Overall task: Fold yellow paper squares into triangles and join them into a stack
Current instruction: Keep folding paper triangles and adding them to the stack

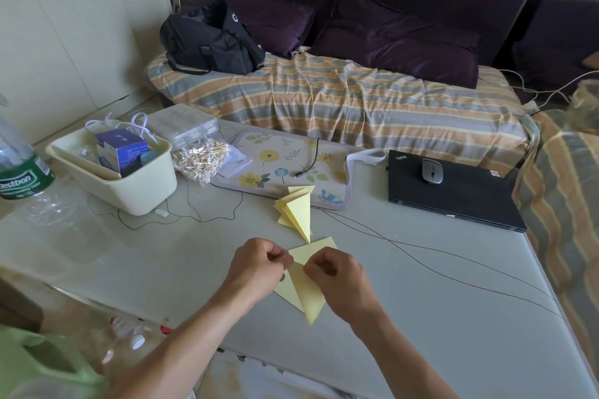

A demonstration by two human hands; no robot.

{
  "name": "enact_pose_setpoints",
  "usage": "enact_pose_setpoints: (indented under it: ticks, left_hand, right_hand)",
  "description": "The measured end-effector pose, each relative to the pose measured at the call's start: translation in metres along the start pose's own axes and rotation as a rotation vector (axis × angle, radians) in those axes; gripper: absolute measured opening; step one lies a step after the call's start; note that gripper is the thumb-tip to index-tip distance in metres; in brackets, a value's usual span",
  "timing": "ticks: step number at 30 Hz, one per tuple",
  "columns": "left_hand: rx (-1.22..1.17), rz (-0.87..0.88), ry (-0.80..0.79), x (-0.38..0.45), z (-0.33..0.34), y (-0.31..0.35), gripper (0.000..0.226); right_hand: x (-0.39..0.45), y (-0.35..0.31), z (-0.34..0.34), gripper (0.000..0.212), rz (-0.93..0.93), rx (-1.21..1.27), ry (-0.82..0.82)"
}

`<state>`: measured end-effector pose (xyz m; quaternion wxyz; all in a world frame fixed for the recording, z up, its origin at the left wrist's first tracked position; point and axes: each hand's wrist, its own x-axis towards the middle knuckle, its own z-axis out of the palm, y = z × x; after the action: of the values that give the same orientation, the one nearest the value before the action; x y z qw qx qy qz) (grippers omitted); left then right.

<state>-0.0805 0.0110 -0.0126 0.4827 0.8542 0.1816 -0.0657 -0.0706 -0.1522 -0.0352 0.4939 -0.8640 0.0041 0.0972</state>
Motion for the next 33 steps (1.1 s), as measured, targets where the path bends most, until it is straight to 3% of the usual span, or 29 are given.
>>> enact_pose_setpoints:
  ticks: [7,13,23,28,31,33]
  left_hand:
    - [0.088,0.079,-0.077,0.001,0.000,0.000,0.011]
    - [0.066,0.053,0.043,0.002,-0.003,0.002,0.008]
    - [0.037,0.006,0.051,0.002,-0.004,0.000,0.014]
    - [-0.163,-0.068,-0.008,0.002,-0.004,-0.001,0.021]
    - [-0.107,-0.021,0.010,0.002,-0.005,-0.001,0.009]
    - [-0.011,0.032,0.001,0.002,-0.004,-0.003,0.012]
  right_hand:
    - [-0.001,0.003,-0.003,0.011,-0.020,-0.005,-0.011]
    - [0.002,0.001,-0.006,0.013,0.048,0.002,0.014]
    - [0.004,0.003,-0.006,0.012,0.021,0.001,0.035]
    - [0.000,0.003,-0.005,0.009,-0.051,0.017,-0.036]
    - [-0.002,0.002,-0.001,0.007,-0.092,0.005,-0.097]
    - [-0.001,0.004,0.002,0.006,-0.106,-0.023,-0.045]
